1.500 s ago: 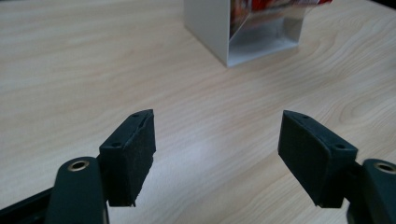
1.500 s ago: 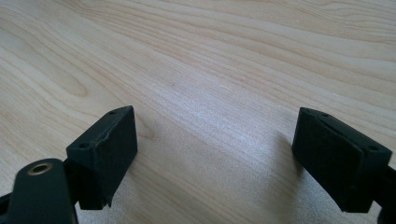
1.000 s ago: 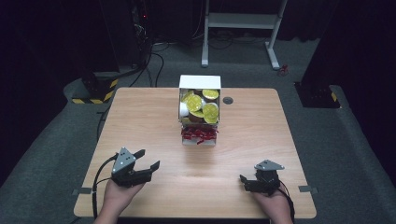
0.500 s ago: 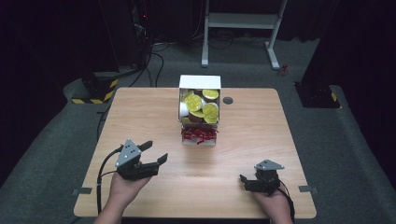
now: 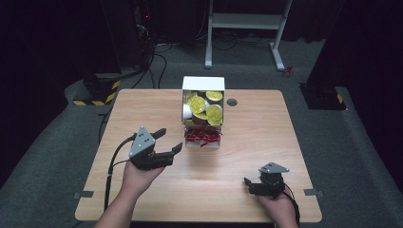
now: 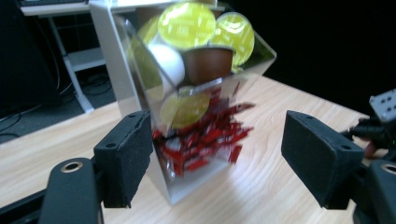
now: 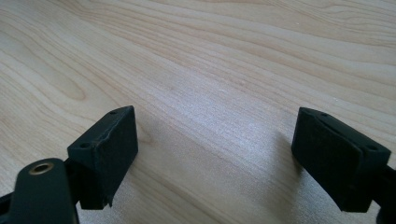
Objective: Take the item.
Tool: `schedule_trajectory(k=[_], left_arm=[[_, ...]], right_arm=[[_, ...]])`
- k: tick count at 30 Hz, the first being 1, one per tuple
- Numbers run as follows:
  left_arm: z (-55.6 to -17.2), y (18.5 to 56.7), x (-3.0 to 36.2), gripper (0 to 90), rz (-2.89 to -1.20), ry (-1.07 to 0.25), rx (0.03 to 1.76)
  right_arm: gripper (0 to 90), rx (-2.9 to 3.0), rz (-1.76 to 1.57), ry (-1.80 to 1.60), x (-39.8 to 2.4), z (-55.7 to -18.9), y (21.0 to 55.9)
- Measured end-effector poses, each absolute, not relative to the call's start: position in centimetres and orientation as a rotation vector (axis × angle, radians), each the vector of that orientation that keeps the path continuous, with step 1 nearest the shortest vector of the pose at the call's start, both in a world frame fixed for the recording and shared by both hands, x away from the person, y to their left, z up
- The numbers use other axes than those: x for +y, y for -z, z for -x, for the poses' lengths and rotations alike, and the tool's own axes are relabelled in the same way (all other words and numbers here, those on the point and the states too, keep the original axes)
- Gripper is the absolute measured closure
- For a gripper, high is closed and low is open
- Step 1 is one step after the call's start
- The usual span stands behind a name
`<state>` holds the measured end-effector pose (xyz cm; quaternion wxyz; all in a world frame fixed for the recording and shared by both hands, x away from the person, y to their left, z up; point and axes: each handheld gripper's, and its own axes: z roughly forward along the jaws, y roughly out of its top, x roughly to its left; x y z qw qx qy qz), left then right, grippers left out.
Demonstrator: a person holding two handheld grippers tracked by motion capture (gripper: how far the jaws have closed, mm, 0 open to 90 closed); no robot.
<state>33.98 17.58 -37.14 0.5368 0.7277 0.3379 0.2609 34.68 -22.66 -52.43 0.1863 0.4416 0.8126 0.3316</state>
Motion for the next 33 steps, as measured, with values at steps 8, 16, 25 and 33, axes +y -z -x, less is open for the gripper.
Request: schedule_trajectory(k=[8, 16, 25, 33], left_arm=[[-36.4, 35.9, 16.7, 25.3, -1.709, -0.614, 0.817], [-38.1, 35.4, 15.8, 25.6, -1.716, -0.614, 0.825], [-39.4, 34.5, 14.4, 25.7, -1.735, -0.618, 0.803], [-40.7, 33.7, 13.5, 25.7, -1.749, -0.624, 0.793]], right_arm=[[14.5, 2.287, -1.241, -0.933, -22.7, -34.7, 52.4], [14.5, 2.293, -1.229, -0.933, -22.7, -34.7, 52.4], [14.5, 2.294, -1.233, -0.932, -22.7, -34.6, 52.4], [14.5, 2.295, -1.238, -0.934, -22.7, -34.6, 52.4]])
